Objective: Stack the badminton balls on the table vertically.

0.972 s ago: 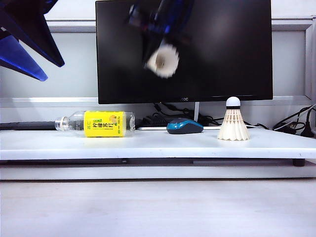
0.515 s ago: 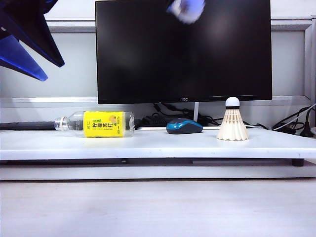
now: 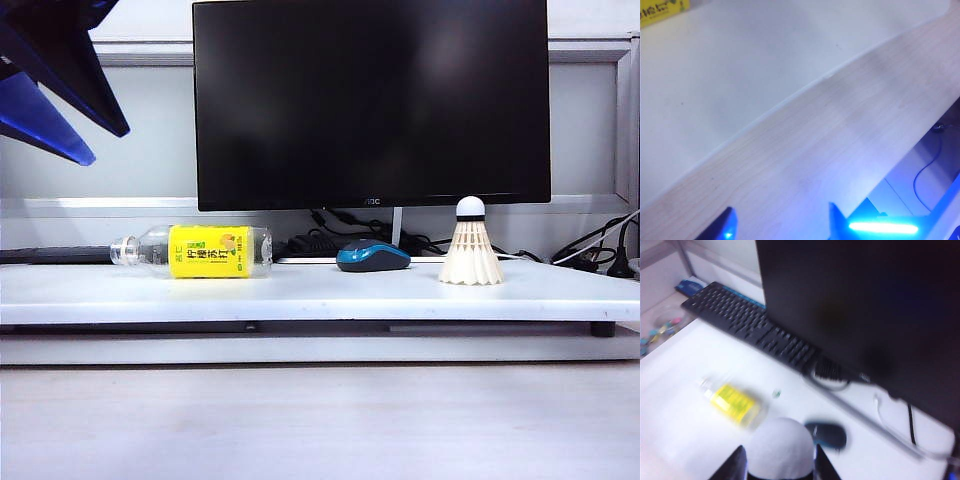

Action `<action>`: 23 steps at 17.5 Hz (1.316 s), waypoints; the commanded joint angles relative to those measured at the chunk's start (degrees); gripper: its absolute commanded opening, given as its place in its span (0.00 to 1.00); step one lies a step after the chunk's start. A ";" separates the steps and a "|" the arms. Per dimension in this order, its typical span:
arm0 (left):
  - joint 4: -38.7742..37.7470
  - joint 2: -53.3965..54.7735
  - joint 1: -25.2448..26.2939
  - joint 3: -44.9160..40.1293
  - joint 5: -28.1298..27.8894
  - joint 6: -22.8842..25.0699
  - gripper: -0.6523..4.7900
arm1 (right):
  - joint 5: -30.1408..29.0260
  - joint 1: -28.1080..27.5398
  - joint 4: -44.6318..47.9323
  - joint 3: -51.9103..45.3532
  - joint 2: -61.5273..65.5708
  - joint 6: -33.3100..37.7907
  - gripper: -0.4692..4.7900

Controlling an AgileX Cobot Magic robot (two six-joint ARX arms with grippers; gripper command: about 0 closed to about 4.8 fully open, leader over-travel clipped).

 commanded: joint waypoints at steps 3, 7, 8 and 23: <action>-0.13 -0.11 -0.42 0.31 3.87 0.22 0.57 | 2.84 -0.07 -1.27 0.22 -7.65 0.02 0.37; -0.02 -0.11 -0.63 0.31 5.18 0.22 0.57 | 5.60 -0.09 -3.89 0.17 -12.87 -0.04 0.37; 0.26 -0.11 -1.42 0.31 5.16 0.22 0.57 | 5.70 -0.09 -3.93 0.07 -15.47 0.00 0.37; 6.84 -0.11 -9.66 0.28 5.20 -1.14 0.77 | 14.67 -0.04 -1.22 -27.45 -57.79 1.49 0.37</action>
